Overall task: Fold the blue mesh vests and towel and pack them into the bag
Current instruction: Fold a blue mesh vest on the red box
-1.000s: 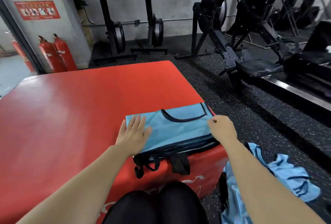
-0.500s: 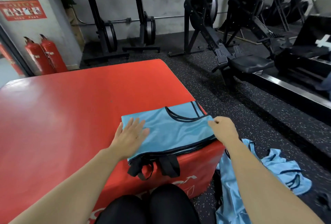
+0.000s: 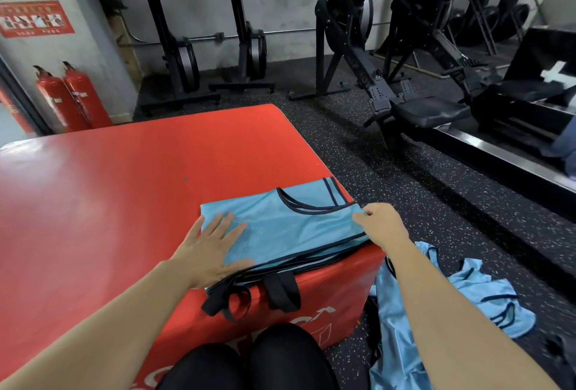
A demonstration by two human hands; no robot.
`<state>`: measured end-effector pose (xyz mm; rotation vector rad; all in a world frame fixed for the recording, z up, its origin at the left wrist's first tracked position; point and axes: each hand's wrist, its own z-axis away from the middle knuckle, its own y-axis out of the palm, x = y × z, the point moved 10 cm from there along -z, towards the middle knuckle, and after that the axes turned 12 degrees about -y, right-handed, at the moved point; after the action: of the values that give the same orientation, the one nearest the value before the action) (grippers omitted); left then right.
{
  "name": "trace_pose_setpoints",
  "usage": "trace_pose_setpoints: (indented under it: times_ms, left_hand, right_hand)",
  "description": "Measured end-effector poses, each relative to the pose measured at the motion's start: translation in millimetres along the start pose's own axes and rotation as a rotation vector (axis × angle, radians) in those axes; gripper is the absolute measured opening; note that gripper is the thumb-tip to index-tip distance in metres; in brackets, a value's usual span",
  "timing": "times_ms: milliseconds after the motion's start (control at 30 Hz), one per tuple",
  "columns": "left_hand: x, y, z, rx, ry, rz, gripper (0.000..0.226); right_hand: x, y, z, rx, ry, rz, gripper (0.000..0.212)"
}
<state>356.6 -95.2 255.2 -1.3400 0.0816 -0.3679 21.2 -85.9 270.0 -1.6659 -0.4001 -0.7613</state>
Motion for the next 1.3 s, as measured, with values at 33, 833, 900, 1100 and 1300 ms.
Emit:
trace_pose_setpoints:
  times_ms: [33, 833, 900, 1100, 1300]
  left_hand:
    - [-5, -6, -3, -0.018, 0.000, 0.047, 0.131]
    - [-83, -8, -68, 0.098, -0.018, 0.109, 0.156]
    - [-82, -11, -66, 0.082, 0.004, 0.131, 0.152]
    - [-26, -42, -52, -0.111, -0.011, 0.380, 0.135]
    - [31, -34, 10, -0.196, 0.058, 0.570, 0.073]
  right_hand:
    - [-1, -1, 0, -0.003, -0.006, 0.011, 0.044]
    - [43, 82, 10, 0.381, -0.516, 0.627, 0.101]
    - [43, 79, 11, 0.382, -0.507, 0.591, 0.110]
    - [54, 50, 21, 0.244, -0.477, 0.513, 0.111]
    - [133, 81, 64, 0.334, -0.683, 0.409, 0.053]
